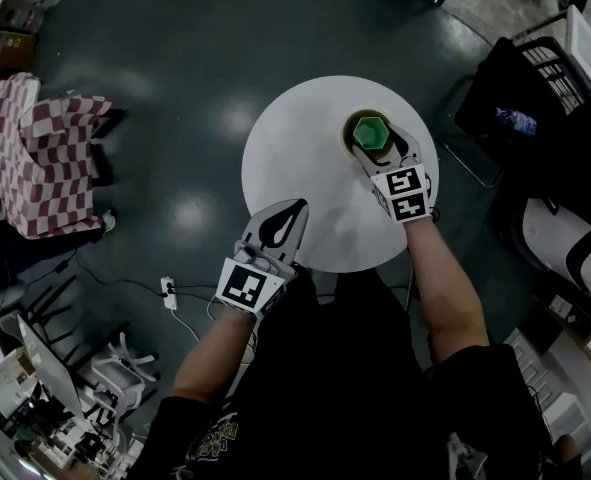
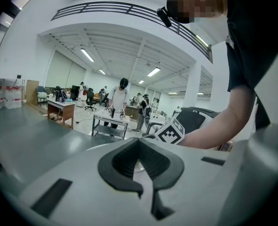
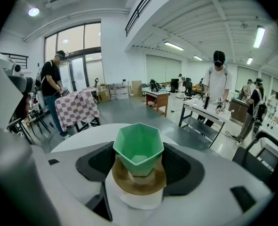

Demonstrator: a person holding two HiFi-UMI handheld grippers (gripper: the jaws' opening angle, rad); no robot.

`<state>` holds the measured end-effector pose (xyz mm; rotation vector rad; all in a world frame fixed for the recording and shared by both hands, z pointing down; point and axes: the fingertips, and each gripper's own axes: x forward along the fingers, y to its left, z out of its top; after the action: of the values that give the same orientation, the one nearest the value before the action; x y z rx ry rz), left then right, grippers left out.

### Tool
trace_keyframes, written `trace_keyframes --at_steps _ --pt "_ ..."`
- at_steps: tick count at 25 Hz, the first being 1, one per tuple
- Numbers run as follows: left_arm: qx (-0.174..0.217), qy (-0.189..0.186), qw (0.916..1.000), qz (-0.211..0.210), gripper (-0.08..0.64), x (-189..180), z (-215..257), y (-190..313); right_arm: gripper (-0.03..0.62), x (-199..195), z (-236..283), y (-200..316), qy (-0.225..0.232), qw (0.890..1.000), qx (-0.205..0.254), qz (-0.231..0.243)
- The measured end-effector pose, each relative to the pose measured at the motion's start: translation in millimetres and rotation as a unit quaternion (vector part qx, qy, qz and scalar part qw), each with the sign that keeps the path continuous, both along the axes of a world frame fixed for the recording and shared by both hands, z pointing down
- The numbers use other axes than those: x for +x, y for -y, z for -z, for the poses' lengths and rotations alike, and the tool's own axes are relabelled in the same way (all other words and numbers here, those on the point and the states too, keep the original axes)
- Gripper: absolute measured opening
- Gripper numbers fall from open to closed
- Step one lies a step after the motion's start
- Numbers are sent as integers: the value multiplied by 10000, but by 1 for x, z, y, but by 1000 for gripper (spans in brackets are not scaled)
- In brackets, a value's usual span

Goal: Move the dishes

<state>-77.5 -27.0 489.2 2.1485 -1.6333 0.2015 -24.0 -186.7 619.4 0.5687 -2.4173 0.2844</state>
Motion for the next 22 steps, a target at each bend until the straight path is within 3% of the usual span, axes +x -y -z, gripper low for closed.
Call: trace_keyframes --at_steps 10,16,22 --pt "484 -171 9983 -260 5 8 30 4 311 23 59 0 404 9963 377 -660" --pt "536 -180 9948 -845 5 25 38 5 311 67 85 -4 414 9893 566 -1279" --pt "558 -212 9891 -1349 5 51 38 8 311 121 72 -14 218 9808 499 -1875"
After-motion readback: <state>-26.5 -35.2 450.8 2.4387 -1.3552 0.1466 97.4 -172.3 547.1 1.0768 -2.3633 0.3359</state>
